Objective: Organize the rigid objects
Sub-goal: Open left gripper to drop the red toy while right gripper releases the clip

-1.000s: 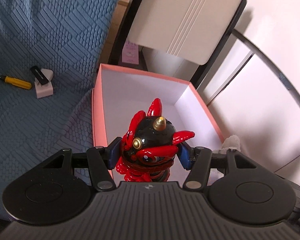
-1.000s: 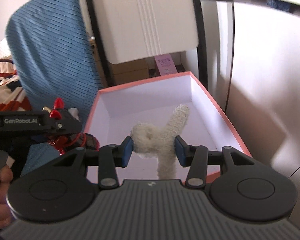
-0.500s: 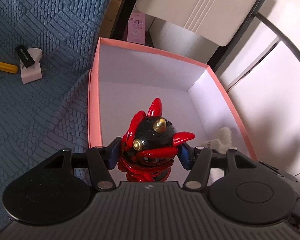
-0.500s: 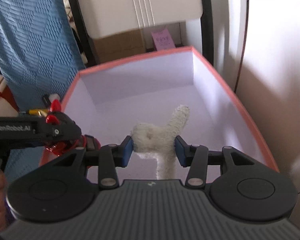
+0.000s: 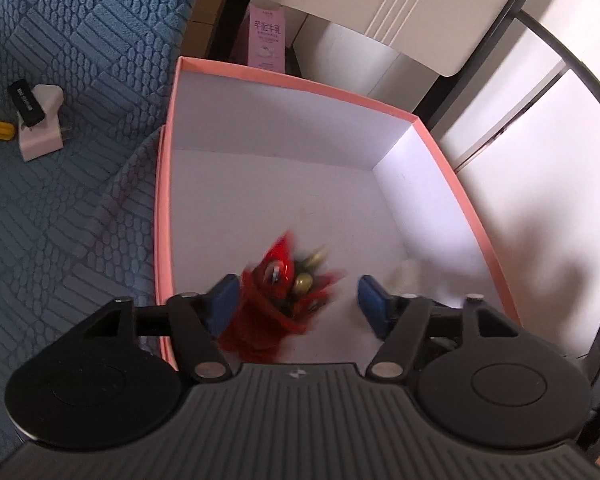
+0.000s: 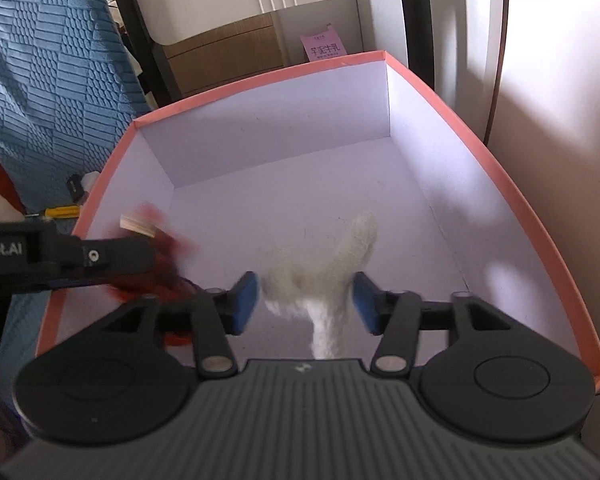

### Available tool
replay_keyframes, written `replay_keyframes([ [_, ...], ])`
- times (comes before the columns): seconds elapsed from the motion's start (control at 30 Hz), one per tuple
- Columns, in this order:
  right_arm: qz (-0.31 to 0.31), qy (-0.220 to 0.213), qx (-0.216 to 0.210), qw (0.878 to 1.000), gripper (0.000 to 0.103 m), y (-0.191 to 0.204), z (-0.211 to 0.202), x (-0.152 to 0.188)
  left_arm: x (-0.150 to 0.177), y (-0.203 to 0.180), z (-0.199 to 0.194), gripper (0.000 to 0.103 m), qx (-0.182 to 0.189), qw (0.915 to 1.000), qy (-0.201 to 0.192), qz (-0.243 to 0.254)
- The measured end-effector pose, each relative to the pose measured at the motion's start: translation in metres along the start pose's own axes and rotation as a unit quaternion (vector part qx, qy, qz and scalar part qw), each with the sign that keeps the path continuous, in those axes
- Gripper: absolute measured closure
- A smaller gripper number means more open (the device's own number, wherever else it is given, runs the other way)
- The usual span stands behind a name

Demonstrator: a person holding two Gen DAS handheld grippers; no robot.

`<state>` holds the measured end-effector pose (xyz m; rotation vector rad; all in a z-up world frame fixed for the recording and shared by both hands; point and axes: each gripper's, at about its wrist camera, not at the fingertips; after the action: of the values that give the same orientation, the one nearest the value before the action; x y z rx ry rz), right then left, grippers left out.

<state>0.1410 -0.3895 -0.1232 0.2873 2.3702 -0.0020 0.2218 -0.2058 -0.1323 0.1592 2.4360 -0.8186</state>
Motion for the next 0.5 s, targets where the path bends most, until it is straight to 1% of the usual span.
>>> replay_keyframes([
  [0.03,-0.001,0.001,0.002,1.000,0.029,0.000,0.001,0.000,0.000,-0.001,0.000,0.026,-0.003,1.0000,-0.001,0.001],
  [0.07,-0.001,0.000,0.003,1.000,0.027,0.000,0.001,0.000,0.000,-0.002,0.000,0.026,-0.002,1.0000,-0.003,0.004],
  [0.3,0.010,-0.004,0.007,1.000,0.027,0.000,-0.002,-0.001,0.000,-0.005,-0.011,0.026,0.000,0.9999,-0.012,0.007],
  [0.5,0.013,-0.020,0.008,1.000,0.027,0.000,-0.021,-0.002,-0.001,-0.014,-0.033,0.026,0.002,0.9992,-0.035,0.017],
])
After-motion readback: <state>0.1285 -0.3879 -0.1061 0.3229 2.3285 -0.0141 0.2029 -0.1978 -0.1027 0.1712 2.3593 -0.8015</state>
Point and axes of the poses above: each gripper's, at about its wrist camera, not at the fingertips, and z roughly the way its jaws point, y to its left, x to its underside, and after that the axes turned 11 degrees about x, right-handed
